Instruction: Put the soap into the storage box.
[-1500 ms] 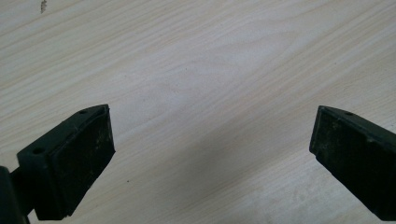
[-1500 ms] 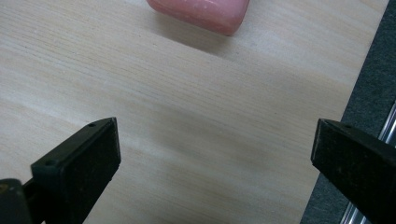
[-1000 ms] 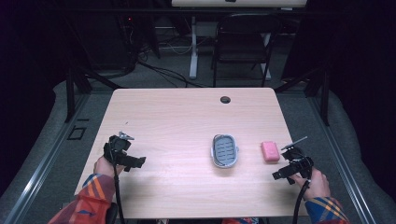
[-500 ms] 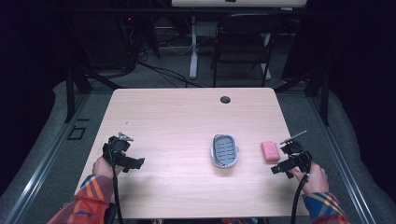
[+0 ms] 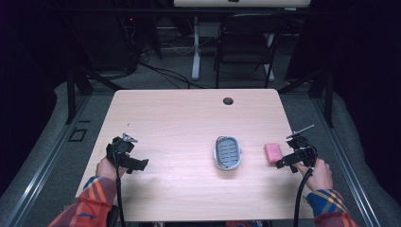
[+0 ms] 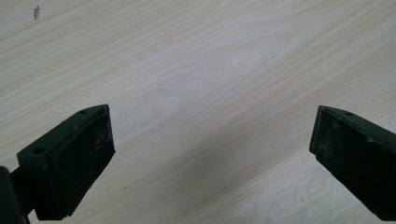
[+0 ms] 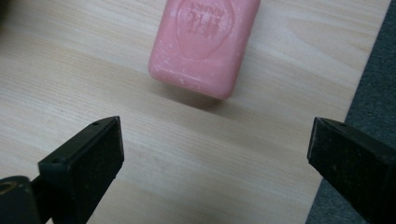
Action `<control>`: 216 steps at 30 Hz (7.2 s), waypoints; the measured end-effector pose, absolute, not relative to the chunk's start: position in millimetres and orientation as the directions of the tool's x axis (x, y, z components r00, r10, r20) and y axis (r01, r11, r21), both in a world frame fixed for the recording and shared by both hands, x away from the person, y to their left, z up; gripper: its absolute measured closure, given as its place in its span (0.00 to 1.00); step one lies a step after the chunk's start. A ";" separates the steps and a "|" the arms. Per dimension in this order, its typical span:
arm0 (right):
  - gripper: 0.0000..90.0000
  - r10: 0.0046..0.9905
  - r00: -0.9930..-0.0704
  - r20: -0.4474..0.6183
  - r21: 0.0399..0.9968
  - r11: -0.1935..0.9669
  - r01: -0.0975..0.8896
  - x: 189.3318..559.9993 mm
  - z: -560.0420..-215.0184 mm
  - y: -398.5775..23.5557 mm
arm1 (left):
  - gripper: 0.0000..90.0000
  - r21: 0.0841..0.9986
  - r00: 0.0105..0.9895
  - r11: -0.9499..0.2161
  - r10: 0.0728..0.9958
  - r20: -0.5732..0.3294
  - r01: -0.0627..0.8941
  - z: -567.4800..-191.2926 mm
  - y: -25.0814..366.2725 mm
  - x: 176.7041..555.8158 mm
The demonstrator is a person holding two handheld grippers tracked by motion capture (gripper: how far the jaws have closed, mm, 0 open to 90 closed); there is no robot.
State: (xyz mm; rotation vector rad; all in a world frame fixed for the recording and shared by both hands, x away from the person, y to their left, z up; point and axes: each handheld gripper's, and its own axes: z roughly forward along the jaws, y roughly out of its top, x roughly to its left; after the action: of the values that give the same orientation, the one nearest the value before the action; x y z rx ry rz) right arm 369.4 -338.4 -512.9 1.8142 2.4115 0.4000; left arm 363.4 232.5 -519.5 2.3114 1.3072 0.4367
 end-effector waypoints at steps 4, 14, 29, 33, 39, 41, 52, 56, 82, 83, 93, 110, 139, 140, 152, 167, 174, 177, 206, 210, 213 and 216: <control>0.03 0.953 -0.293 0.082 0.257 0.264 0.930 375.9 -513.4 -332.7 | 0.00 0.530 0.493 -0.427 0.870 0.021 0.732 -519.3 235.1 365.5; 0.00 0.956 -0.262 0.130 0.242 0.226 0.944 397.5 -515.1 -326.6 | 0.00 0.525 0.509 -0.441 0.861 0.018 0.728 -519.8 231.8 366.7; 0.02 0.961 -0.247 0.126 0.222 0.215 0.951 419.7 -520.4 -312.7 | 0.00 0.513 0.499 -0.442 0.866 0.030 0.736 -520.5 233.3 363.4; 0.08 0.970 -0.214 0.112 0.207 0.188 0.960 423.2 -523.3 -311.6 | 0.00 0.515 0.507 -0.442 0.862 0.016 0.735 -520.5 232.2 365.8; 0.15 0.976 -0.198 0.090 0.195 0.177 0.965 427.9 -527.0 -310.5 | 0.00 0.514 0.518 -0.449 0.855 0.011 0.731 -520.9 231.0 365.5; 0.16 0.976 -0.200 0.091 0.189 0.180 0.965 429.5 -527.1 -310.1 | 0.00 0.512 0.514 -0.445 0.858 0.009 0.735 -520.9 232.7 364.8; 0.26 0.984 -0.159 0.082 0.165 0.144 0.976 436.9 -533.7 -307.6 | 0.00 0.504 0.512 -0.450 0.859 0.017 0.737 -521.3 233.3 364.1; 0.31 0.987 -0.125 0.105 0.177 0.105 0.979 437.7 -539.6 -308.7 | 0.00 0.500 0.512 -0.452 0.859 0.021 0.738 -521.6 234.0 363.8; 0.41 0.972 -0.197 0.125 0.157 0.177 0.972 431.7 -540.3 -312.4 | 0.00 0.492 0.548 -0.486 0.836 0.021 0.722 -521.7 224.9 368.9; 0.41 0.972 -0.197 0.125 0.157 0.177 0.972 431.7 -540.3 -312.4 | 0.00 0.493 0.551 -0.489 0.834 0.021 0.720 -521.6 224.6 369.2; 0.41 0.960 -0.247 0.132 0.174 0.223 0.959 428.7 -529.3 -310.3 | 0.00 0.496 0.558 -0.492 0.830 0.018 0.715 -521.7 227.1 367.4; 0.41 0.948 -0.292 0.127 0.173 0.269 0.947 426.3 -522.7 -297.5 | 0.00 0.492 0.574 -0.509 0.818 0.022 0.706 -521.6 226.7 366.1; 0.41 0.911 -0.392 0.130 0.186 0.366 0.912 423.9 -505.2 -268.8 | 0.00 0.489 0.578 -0.516 0.815 0.029 0.703 -523.1 224.8 367.4; 0.41 0.907 -0.400 0.131 0.184 0.374 0.909 424.4 -504.8 -266.2 | 0.00 0.486 0.580 -0.518 0.814 0.027 0.704 -522.9 224.9 367.5; 0.41 0.895 -0.426 0.132 0.180 0.401 0.898 427.8 -501.2 -253.6 | 0.00 0.484 0.582 -0.518 0.813 0.022 0.705 -523.3 225.0 367.8; 0.41 0.883 -0.447 0.142 0.198 0.417 0.887 431.9 -491.4 -243.3 | 0.00 0.481 0.583 -0.520 0.812 0.023 0.706 -523.1 225.0 367.4; 0.41 0.885 -0.445 0.138 0.210 0.413 0.886 432.6 -485.7 -237.7 | 0.00 0.474 0.587 -0.528 0.809 0.028 0.705 -523.8 223.4 366.5; 0.41 0.878 -0.461 0.132 0.194 0.433 0.880 433.1 -482.5 -235.9 | 0.00 0.477 0.586 -0.528 0.809 0.031 0.703 -524.2 223.1 366.2; 0.41 0.851 -0.520 0.079 0.190 0.499 0.846 440.6 -459.3 -200.2 | 0.00 0.475 0.596 -0.533 0.803 0.023 0.700 -524.5 221.8 366.0; 0.41 0.848 -0.524 0.081 0.188 0.503 0.843 441.6 -461.1 -192.3 | 0.00 0.475 0.597 -0.534 0.802 0.022 0.700 -524.8 221.6 366.2; 0.41 0.846 -0.527 0.079 0.182 0.507 0.842 442.0 -461.6 -189.5 | 0.00 0.472 0.597 -0.534 0.802 0.022 0.701 -524.9 221.3 366.2; 0.41 0.839 -0.539 0.079 0.168 0.522 0.836 443.7 -461.9 -186.1 | 0.00 0.474 0.595 -0.534 0.803 0.026 0.700 -525.2 220.8 366.0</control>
State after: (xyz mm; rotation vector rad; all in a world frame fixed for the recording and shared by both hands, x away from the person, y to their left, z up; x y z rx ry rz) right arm 443.7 -186.1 -461.9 1.5025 2.7296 0.2911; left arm 366.0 220.8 -525.2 2.4081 1.2023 0.3369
